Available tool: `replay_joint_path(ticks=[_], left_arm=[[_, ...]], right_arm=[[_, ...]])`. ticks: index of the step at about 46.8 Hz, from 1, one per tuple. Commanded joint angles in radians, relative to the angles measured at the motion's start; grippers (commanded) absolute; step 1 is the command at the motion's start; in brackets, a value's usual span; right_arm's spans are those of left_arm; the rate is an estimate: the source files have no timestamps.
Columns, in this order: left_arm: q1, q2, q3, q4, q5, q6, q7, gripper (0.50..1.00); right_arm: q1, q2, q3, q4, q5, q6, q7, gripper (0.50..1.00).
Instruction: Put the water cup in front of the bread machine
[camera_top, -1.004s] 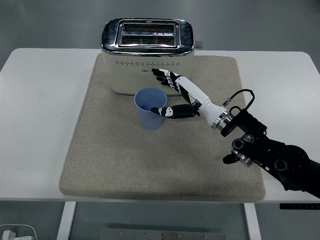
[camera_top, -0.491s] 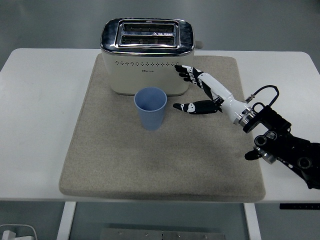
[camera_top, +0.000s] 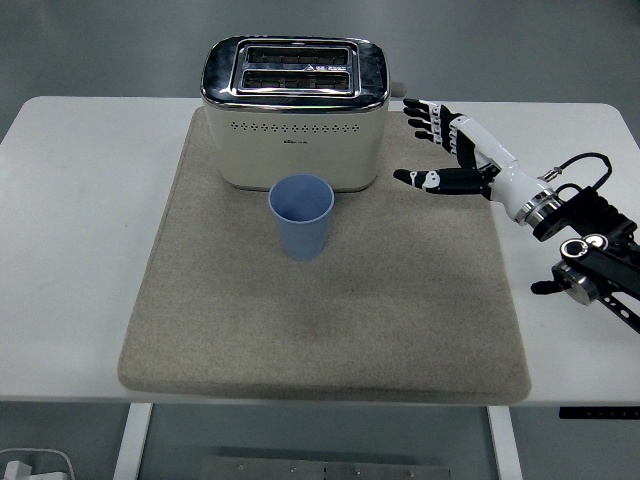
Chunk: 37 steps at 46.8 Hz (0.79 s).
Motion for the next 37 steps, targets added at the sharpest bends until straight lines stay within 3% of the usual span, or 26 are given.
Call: replay_joint_path(ticks=[1, 7, 10, 18, 24, 37], left_arm=[[0.000, 0.000, -0.001, 0.000, 0.000, 0.000, 0.000, 1.000], [0.000, 0.000, -0.001, 0.000, 0.000, 0.000, 0.000, 1.000], [0.000, 0.000, 0.001, 0.000, 0.000, 0.000, 0.000, 1.000], [0.000, 0.000, 0.001, 0.000, 0.000, 0.000, 0.000, 1.000], [0.000, 0.000, -0.001, 0.002, 0.000, 0.000, 0.000, 1.000], [0.000, 0.000, -0.001, 0.000, 0.000, 0.000, 0.000, 1.000]], right_arm=[[0.007, -0.011, 0.001, -0.002, 0.075, 0.040, 0.004, 0.924], [0.025, -0.013, 0.030, -0.015, 0.313, 0.114, -0.012, 0.926], [0.046, -0.014, 0.032, -0.035, 0.391, 0.144, -0.044, 0.928], [0.077, -0.014, 0.047, -0.049, 0.508, 0.171, -0.274, 0.928], [0.091, -0.007, 0.067, -0.072, 0.584, 0.174, -0.370, 0.928], [0.102, 0.006, 0.122, -0.094, 0.624, 0.181, -0.371, 0.928]])
